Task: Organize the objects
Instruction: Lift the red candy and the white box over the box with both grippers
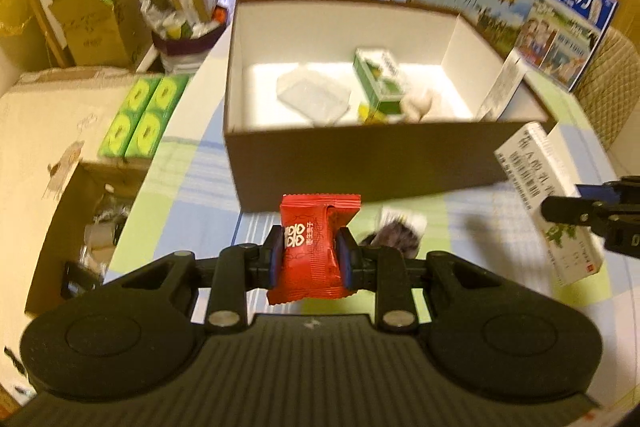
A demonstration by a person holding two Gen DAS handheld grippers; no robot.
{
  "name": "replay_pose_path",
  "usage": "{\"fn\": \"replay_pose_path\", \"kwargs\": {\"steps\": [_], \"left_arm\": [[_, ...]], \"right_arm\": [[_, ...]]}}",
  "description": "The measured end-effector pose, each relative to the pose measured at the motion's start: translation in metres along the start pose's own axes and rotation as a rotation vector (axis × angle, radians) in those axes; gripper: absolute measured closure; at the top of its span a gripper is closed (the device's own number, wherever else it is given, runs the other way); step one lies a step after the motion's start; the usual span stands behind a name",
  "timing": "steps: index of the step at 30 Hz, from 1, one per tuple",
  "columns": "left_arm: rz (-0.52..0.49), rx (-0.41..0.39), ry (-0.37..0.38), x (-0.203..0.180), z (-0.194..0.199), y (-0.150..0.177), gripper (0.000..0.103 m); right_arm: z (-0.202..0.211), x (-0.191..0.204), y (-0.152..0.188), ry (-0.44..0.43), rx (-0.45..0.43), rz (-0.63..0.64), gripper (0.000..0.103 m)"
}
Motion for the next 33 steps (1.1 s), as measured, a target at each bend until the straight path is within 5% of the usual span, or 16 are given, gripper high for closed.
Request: {"fn": "replay_pose_path", "kwargs": {"steps": [17, 33], "left_arm": [[-0.032, -0.156, 0.007, -0.018, -0.004, -0.097, 0.080], [-0.030, -0.125, 0.017, -0.038, -0.054, -0.147, 0.080]], "right_arm": [[-0.009, -0.014, -0.091, 0.001, -0.140, 0.002, 0.081], [-0.052, -0.044, -0.130, 0.079, -0.136, -0.016, 0.081]]}}
Point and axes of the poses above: each gripper's, at about its wrist camera, not at the fingertips, and z roughly against the way its jaws point, x to its left, y to its underside, the point moved 7 cm from there along -z, roughly the way its jaws point, and after that the axes turned 9 degrees about -y, right-handed, at the moved point
